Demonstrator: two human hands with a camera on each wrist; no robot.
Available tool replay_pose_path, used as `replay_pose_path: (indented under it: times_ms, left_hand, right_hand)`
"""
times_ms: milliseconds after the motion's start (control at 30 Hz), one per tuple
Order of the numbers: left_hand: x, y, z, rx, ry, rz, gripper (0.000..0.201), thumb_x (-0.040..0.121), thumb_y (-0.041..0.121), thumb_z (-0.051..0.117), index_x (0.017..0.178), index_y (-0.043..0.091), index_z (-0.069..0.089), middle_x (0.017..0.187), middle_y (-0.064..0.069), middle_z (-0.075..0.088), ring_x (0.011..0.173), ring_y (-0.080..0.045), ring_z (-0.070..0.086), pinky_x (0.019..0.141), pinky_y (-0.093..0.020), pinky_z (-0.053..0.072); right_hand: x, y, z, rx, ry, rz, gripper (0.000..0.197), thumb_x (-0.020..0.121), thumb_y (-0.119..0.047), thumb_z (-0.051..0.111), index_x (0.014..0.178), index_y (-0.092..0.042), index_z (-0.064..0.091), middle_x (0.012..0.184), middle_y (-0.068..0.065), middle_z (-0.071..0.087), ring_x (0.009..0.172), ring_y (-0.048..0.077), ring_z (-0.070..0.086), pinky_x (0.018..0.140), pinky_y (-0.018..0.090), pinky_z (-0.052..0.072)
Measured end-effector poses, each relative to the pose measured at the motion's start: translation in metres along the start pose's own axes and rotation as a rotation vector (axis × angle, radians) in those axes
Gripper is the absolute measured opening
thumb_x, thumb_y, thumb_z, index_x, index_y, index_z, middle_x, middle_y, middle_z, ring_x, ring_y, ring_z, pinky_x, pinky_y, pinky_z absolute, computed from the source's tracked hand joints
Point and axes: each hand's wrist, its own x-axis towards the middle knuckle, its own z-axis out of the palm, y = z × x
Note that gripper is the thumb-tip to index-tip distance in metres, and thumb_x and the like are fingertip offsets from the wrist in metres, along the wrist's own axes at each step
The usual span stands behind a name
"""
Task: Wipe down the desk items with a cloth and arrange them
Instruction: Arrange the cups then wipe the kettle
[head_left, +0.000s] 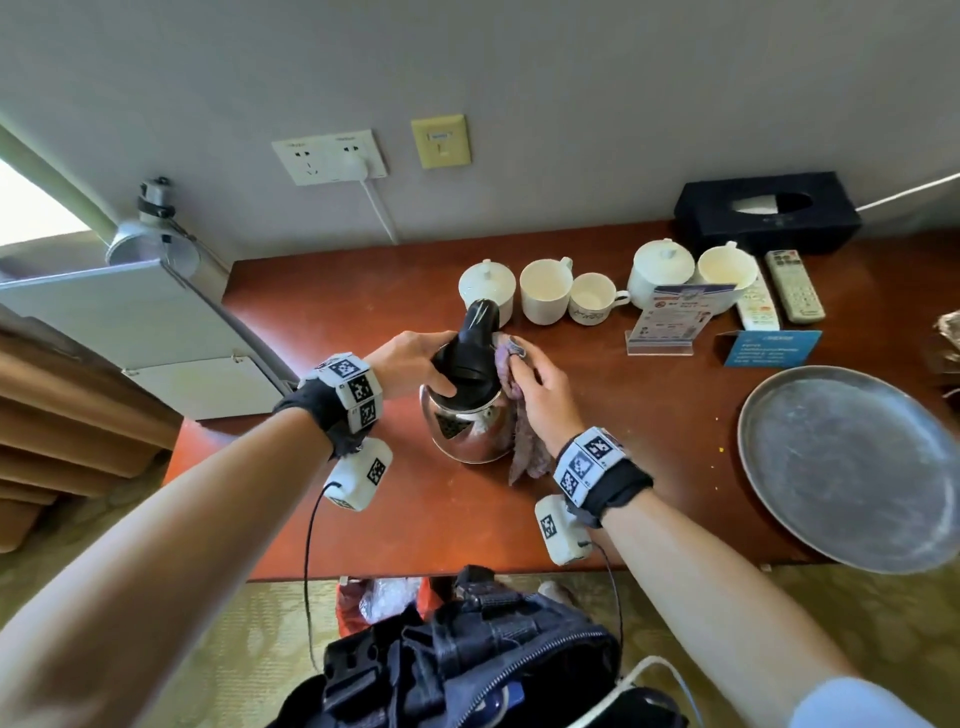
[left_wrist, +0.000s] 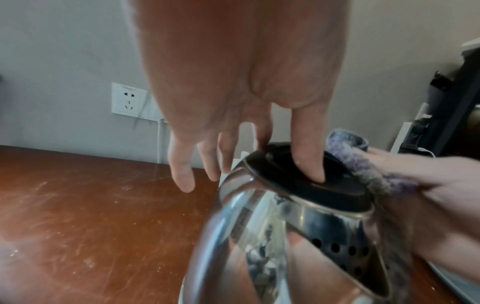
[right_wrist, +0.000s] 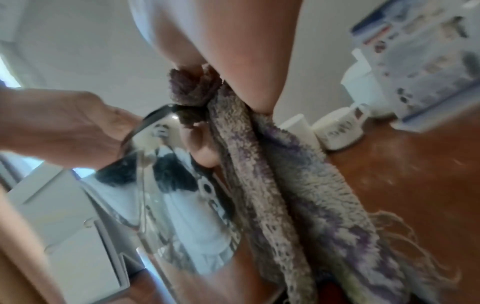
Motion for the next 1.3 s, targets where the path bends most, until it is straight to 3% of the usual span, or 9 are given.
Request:
replay_pose_path:
  times_ms: [100,233,333,433,600,767,900,1100,1300]
  left_hand:
    - [0.003,-0.002,0.000,-0.011,0.006,0.012,0.066,0.081,-0.005,0.071,0.136,0.028,0.059,0.119,-0.001,0.071,0.112,-0.019,0.062,0.099,-0.030,0.044]
    - [0.005,-0.009,0.001,-0.039,0.003,-0.002,0.067,0.078,0.001,0.074,0.134,0.035,0.059,0.118,0.001,0.072,0.115,-0.021,0.063,0.106,-0.038,0.045]
    - [0.006,-0.007,0.012,-0.041,0.027,-0.026,0.069,0.075,0.022,0.074,0.140,0.033,0.054,0.121,-0.003,0.069,0.113,-0.022,0.063,0.105,-0.040,0.047]
    - [0.004,-0.004,0.022,-0.041,0.094,-0.055,0.100,0.055,0.062,0.071,0.147,0.033,0.045,0.125,-0.001,0.065,0.112,-0.021,0.062,0.101,-0.036,0.050]
    - [0.006,0.008,0.035,0.320,0.179,-0.131,0.114,0.041,0.090,0.063,0.136,0.031,0.043,0.119,-0.004,0.053,0.116,-0.027,0.051,0.097,-0.049,0.051]
    - [0.007,0.014,0.051,0.531,0.255,-0.137,0.112,0.055,0.084,0.072,0.137,0.018,0.034,0.124,-0.010,0.051,0.115,-0.029,0.046,0.097,-0.042,0.046]
    - [0.005,0.006,0.044,0.493,0.277,-0.104,0.106,0.054,0.081,0.075,0.134,0.021,0.039,0.119,-0.007,0.054,0.106,-0.024,0.047,0.094,-0.039,0.047]
    - [-0.013,-0.014,0.019,0.343,0.315,-0.044,0.112,0.059,0.066,0.084,0.147,0.016,0.037,0.133,-0.008,0.056,0.120,-0.027,0.053,0.101,-0.037,0.043]
    - [-0.025,-0.028,0.008,0.259,0.311,-0.062,0.125,0.035,0.079,0.064,0.145,0.025,0.038,0.127,0.001,0.059,0.112,-0.024,0.058,0.099,-0.039,0.047]
  right_hand:
    - [0.004,-0.011,0.006,-0.162,-0.074,-0.162,0.033,0.103,-0.017,0.047,0.134,-0.021,0.060,0.145,-0.006,0.051,0.134,0.004,0.044,0.112,0.019,0.032]
    - [0.009,-0.014,0.006,-0.339,-0.130,-0.205,0.035,0.104,-0.020,0.044,0.136,-0.021,0.058,0.153,-0.004,0.042,0.140,0.009,0.037,0.114,0.024,0.029]
    - [0.010,-0.011,0.002,-0.223,-0.099,-0.092,0.035,0.105,-0.021,0.043,0.139,-0.021,0.055,0.145,-0.005,0.051,0.133,0.007,0.045,0.111,0.020,0.033]
    - [0.012,0.001,-0.001,-0.058,-0.019,0.094,0.036,0.107,-0.026,0.041,0.141,-0.021,0.053,0.134,-0.006,0.058,0.124,0.008,0.051,0.102,0.017,0.036]
    - [0.011,0.044,-0.004,0.079,0.028,0.326,0.040,0.107,-0.031,0.040,0.145,-0.023,0.047,0.140,0.002,0.057,0.129,0.020,0.052,0.115,0.041,0.036]
    - [0.002,0.042,0.000,0.198,0.075,0.332,0.037,0.108,-0.027,0.038,0.143,-0.030,0.047,0.136,-0.003,0.057,0.126,0.016,0.053,0.106,0.030,0.042]
    - [-0.009,0.017,0.005,0.140,0.032,0.090,0.033,0.107,-0.023,0.039,0.136,-0.032,0.053,0.133,-0.016,0.056,0.127,0.002,0.050,0.102,0.014,0.039]
    - [-0.005,-0.008,0.033,-0.098,-0.124,-0.268,0.037,0.102,-0.009,0.047,0.137,-0.017,0.056,0.145,-0.015,0.042,0.141,0.000,0.034,0.117,0.018,0.025]
    - [0.008,0.012,0.029,0.073,-0.083,0.085,0.034,0.106,-0.021,0.041,0.139,-0.021,0.052,0.141,-0.001,0.055,0.130,0.011,0.050,0.110,0.026,0.037]
